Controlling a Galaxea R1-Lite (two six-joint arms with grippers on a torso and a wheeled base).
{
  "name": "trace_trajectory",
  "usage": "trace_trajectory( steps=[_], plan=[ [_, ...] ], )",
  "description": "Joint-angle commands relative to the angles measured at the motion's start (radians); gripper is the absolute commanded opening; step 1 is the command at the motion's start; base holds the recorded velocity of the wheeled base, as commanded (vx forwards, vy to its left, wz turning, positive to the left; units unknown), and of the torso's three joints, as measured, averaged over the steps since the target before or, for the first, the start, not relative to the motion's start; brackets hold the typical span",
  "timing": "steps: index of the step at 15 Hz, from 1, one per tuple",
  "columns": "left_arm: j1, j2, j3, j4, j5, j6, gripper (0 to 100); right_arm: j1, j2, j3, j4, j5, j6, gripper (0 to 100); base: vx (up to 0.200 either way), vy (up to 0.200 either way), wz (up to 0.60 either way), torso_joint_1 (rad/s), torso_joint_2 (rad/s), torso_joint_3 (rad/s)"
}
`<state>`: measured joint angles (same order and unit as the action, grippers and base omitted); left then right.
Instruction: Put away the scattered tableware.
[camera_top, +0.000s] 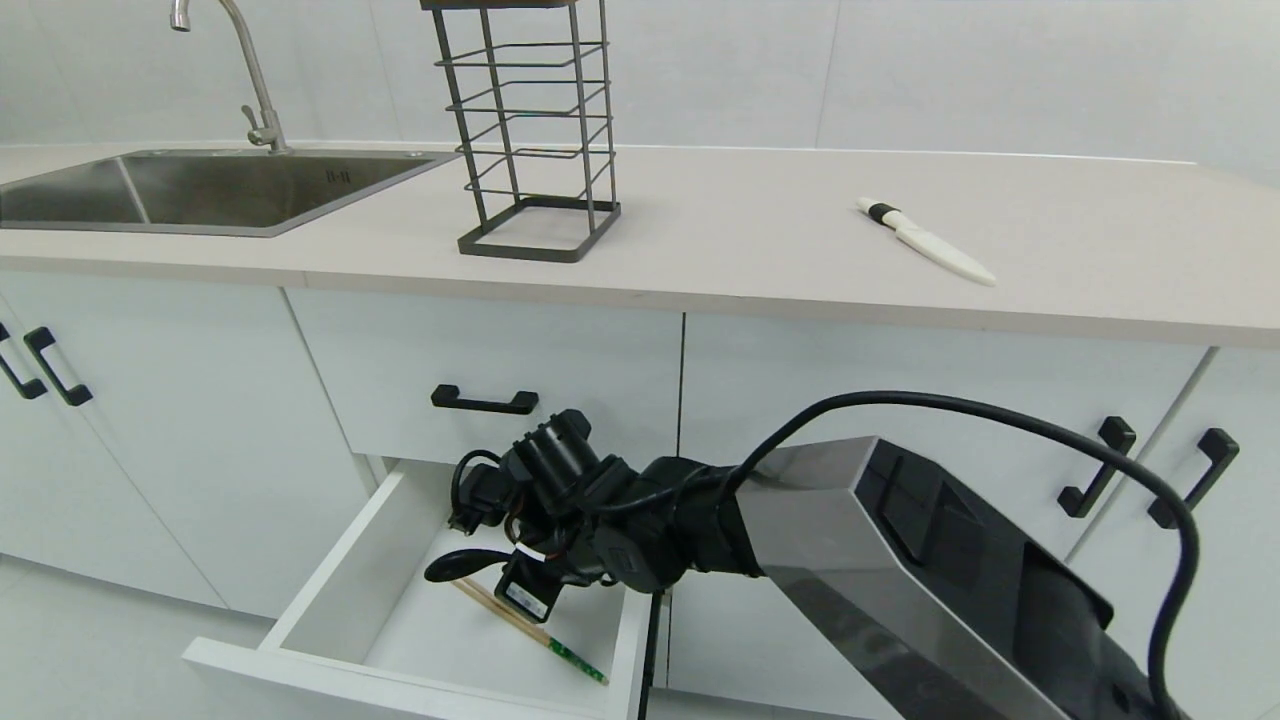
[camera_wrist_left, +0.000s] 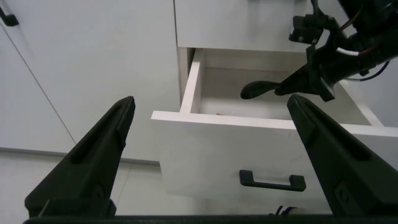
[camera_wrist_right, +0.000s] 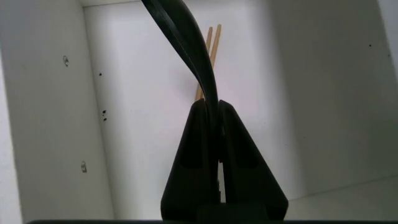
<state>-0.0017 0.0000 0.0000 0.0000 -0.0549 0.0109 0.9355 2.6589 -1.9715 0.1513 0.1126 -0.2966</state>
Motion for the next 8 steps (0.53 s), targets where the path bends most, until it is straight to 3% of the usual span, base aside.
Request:
trace_trajectory(
  steps=[1, 8],
  plan=[
    [0.0, 0.002, 0.0, 0.0, 0.0, 0.0, 100, -0.003, 0.029, -0.004, -0.002, -0.004, 0.001, 0, 0.0, 0.0, 0.0, 0.0, 0.0, 0.0],
    [0.0, 0.002, 0.0, 0.0, 0.0, 0.0, 100, -0.006, 0.088, -0.029, -0.002, -0.033, 0.002, 0, 0.0, 0.0, 0.0, 0.0, 0.0, 0.0]
  ],
)
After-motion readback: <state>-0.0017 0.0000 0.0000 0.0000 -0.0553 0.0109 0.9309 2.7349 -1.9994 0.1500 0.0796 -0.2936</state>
